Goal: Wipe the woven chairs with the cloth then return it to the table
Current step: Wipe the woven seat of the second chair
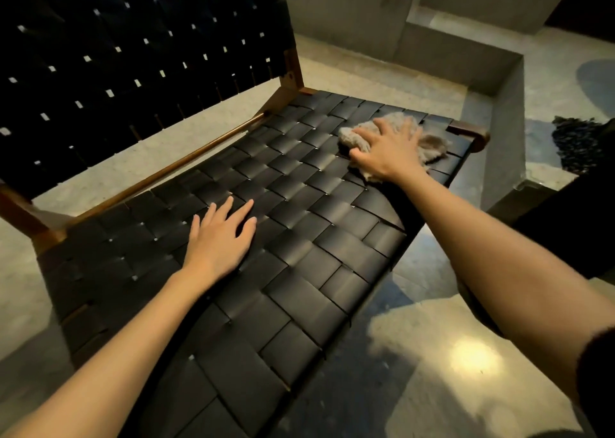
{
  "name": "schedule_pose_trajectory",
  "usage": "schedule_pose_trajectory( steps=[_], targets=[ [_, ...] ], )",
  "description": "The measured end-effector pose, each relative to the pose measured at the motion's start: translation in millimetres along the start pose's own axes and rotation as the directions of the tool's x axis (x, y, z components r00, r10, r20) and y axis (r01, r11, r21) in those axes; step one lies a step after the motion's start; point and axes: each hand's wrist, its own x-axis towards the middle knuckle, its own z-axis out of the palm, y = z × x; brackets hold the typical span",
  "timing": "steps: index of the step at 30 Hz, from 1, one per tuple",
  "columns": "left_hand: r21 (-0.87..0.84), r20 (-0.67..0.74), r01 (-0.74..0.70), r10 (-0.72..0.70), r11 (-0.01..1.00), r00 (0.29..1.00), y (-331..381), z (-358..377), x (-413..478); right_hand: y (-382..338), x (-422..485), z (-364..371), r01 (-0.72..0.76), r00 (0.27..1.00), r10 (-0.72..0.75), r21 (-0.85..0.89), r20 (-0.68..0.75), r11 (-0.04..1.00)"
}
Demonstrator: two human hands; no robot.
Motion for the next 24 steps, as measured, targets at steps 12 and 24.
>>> schedule_pose_trajectory(
  steps=[12,24],
  targets=[
    [0.058,-0.026,0.108,-0.106,0.992,0.994,-4.8,-0.4,-0.8,-78.4,-33.7,26.0,0.422,0.906,-0.424,-0.051,-0.017,0.905],
    [0.043,-0.053,0.094,-0.092,0.995,0.994,-24.8,-5.3,11.5,-115.3,19.8,29.4,0.499,0.867,-0.494,0.094,-0.066,0.862]
  ],
)
